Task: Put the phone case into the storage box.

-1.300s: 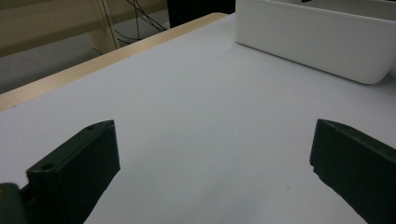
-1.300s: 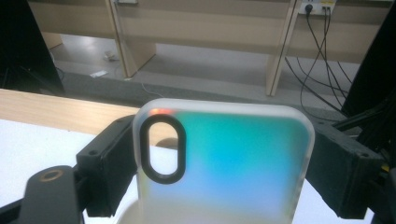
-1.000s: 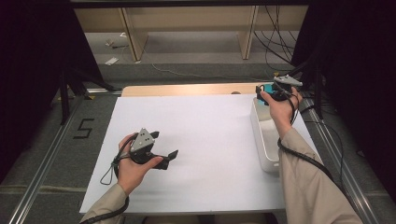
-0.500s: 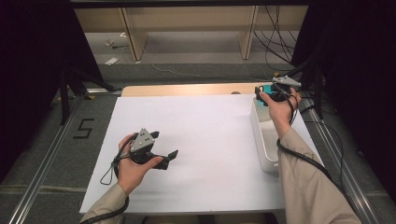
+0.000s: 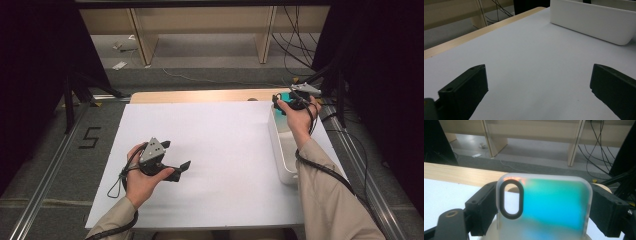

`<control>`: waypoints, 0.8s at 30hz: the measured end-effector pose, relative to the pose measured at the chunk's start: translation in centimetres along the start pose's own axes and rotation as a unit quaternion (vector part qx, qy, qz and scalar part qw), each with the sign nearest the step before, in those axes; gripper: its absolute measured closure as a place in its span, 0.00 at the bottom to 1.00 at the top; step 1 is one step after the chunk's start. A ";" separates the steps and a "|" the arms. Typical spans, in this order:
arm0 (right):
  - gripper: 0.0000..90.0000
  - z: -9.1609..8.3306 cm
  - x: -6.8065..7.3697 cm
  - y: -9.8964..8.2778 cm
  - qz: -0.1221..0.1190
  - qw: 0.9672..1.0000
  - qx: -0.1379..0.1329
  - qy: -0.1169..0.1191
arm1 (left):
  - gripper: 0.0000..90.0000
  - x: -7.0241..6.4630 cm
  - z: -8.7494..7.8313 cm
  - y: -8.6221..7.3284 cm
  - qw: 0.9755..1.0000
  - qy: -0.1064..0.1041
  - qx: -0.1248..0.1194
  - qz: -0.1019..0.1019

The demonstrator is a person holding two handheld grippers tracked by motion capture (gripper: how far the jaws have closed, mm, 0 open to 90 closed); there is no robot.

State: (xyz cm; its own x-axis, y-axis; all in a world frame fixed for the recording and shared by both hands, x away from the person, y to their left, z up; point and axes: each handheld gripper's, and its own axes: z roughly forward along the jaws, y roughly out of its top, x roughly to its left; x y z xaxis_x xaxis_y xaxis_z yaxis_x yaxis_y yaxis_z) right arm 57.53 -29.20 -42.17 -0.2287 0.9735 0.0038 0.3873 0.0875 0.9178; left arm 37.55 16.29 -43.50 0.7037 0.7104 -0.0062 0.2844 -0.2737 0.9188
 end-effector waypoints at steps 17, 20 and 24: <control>0.19 0.3 0.0 -0.2 0.000 1.000 0.003 0.004 | 0.01 0.0 0.0 0.0 1.000 0.000 0.000 0.000; 0.19 0.3 0.0 -0.3 0.000 1.000 0.002 0.003 | 0.01 0.0 0.0 0.0 1.000 0.000 0.000 0.000; 0.19 0.3 0.0 -0.3 -0.002 1.000 0.004 0.002 | 0.01 0.0 0.0 0.0 1.000 -0.001 0.000 -0.001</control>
State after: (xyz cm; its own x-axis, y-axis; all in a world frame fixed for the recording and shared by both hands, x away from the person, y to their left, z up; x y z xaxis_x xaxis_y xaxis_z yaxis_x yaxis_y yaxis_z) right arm 57.74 -29.20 -42.56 -0.2333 0.9724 0.0015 0.3929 0.0929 0.9149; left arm 37.54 16.29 -43.50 0.7045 0.7096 -0.0084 0.2849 -0.2720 0.9191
